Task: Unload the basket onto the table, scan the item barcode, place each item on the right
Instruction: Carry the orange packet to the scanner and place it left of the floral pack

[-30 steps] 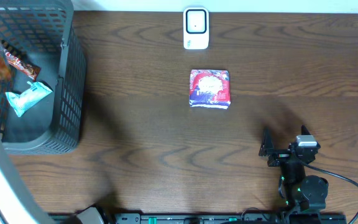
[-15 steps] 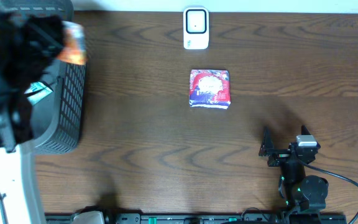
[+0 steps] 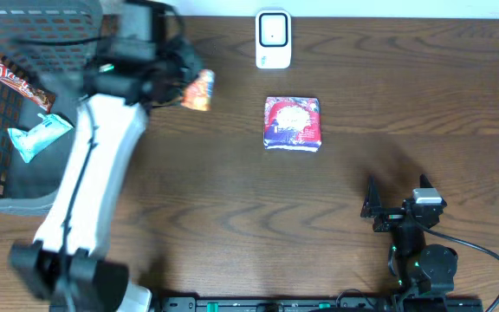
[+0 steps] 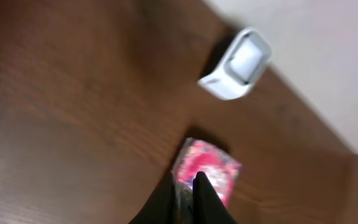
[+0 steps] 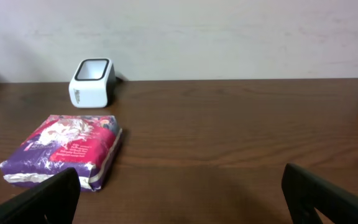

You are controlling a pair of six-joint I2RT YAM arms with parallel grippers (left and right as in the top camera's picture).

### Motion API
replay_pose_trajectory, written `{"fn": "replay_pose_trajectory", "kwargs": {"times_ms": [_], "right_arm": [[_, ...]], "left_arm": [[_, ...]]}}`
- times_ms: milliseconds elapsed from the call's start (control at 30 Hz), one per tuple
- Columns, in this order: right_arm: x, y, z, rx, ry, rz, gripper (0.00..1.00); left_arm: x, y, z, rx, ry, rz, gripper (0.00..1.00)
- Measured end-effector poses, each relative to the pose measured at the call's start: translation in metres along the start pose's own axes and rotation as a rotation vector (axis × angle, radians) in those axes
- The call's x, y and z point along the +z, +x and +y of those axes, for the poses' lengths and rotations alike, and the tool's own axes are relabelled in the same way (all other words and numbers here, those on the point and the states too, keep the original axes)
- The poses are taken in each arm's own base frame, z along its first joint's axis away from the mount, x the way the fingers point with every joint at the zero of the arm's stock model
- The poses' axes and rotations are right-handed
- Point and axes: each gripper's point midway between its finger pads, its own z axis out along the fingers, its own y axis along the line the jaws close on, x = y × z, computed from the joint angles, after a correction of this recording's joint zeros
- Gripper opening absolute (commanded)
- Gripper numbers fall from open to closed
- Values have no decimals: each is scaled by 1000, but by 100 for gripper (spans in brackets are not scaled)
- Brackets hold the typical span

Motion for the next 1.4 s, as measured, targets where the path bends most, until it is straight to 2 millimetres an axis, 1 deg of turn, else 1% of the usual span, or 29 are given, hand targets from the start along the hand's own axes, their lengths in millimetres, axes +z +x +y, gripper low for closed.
{"fn": "replay_pose_trajectory", "kwargs": {"times_ms": [67,200,300,433,567,633,667,733,767,833,967,1067,1133,1200,1300,1333,1400], "right_arm": [[0,0,0,0,0,0,99],[0,0,0,0,0,0,99],[0,0,0,0,0,0,99],[0,0,0,0,0,0,99],[0,0,0,0,0,0,99],[0,0,0,0,0,0,99],[0,0,0,0,0,0,99],[0,0,0,0,0,0,99],[0,0,0,0,0,0,99],[0,0,0,0,0,0,99],[0,0,0,0,0,0,99],[0,0,0,0,0,0,99],[0,0,0,0,0,0,99],[0,0,0,0,0,0,99],[0,0,0,0,0,0,99],[0,0,0,0,0,0,99],[0,0,0,0,0,0,99]], "left_arm": [[28,11,6,-18,-71,19,7],[75,30,17,-81,-168,55,7],[110,40,22,-106,-207,69,7],[147,61,30,-107,-257,102,8],[169,83,36,-92,-295,141,12],[175,90,35,-81,-297,150,17],[177,93,33,-76,-294,152,34],[177,96,29,-71,-286,152,49],[178,97,27,-67,-278,151,52],[178,98,25,-64,-274,152,58],[178,95,27,-50,-270,158,58],[173,85,30,-29,-263,153,59],[162,71,27,-11,-240,134,62],[142,52,19,7,-199,99,64],[90,14,-2,54,-91,-1,65],[68,1,-11,76,-48,-45,66],[11,-29,-26,136,46,-161,67]]}}
